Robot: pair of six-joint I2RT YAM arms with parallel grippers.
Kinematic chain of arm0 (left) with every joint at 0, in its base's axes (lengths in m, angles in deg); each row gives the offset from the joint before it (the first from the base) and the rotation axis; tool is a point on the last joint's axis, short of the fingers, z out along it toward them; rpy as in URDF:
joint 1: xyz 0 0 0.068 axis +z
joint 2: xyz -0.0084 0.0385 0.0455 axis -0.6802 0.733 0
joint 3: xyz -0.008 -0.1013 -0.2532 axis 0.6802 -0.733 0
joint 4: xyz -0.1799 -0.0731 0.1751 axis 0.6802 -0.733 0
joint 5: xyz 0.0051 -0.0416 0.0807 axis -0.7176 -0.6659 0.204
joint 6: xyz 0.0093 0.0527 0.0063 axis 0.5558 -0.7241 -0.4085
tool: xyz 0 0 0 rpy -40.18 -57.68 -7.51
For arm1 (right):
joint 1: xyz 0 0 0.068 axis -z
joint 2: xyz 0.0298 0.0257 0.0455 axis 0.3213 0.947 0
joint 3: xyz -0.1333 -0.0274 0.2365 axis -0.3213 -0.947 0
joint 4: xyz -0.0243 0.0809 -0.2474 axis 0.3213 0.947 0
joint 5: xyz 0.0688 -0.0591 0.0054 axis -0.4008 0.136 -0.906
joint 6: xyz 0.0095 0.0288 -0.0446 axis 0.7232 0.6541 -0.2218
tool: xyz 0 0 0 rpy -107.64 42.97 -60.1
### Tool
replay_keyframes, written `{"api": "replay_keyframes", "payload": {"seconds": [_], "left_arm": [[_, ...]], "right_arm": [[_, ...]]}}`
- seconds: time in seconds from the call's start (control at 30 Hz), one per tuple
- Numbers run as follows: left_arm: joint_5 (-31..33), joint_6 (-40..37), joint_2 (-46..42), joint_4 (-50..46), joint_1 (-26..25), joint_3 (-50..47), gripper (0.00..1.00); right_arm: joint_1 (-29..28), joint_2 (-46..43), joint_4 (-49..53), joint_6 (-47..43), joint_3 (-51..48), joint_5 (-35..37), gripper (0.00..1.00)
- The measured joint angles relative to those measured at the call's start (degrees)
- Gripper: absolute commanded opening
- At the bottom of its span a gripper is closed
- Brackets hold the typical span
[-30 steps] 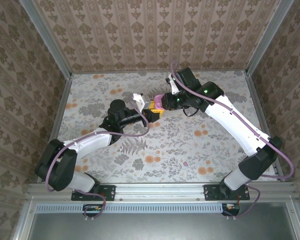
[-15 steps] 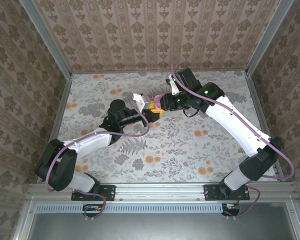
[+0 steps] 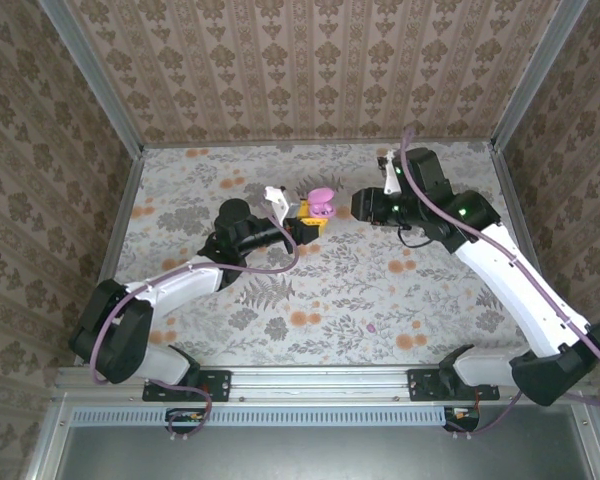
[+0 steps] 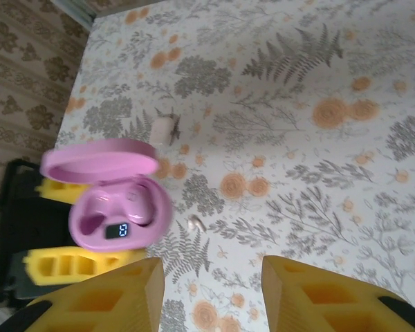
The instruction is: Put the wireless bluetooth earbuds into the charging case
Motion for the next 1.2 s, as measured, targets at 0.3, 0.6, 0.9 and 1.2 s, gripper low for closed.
{"api": "replay_keyframes", "payload": {"seconds": [0.3,0.6,0.9,1.2], "left_arm": [[2.47,-0.28,-6.36,-0.24,0.00,-2.56,0.23],[3.93,-2.05,-11.43,-3.10,-0.02,-4.20,0.23],[4.24,-2.84,-11.93,-4.55,0.00,-4.20,0.24],[4.44,-3.32,-11.93,-4.70,0.00,-4.22,0.23]], "right_arm": [[0.15,-3.34,4.44,7.23,-19.10,1.07,0.39],[-7.30,-3.58,4.85,16.13,-36.85,-2.82,0.41],[-11.61,3.61,1.70,18.75,-37.68,-3.74,0.42],[-12.07,11.10,0.02,18.21,-37.51,-3.74,0.39]]}}
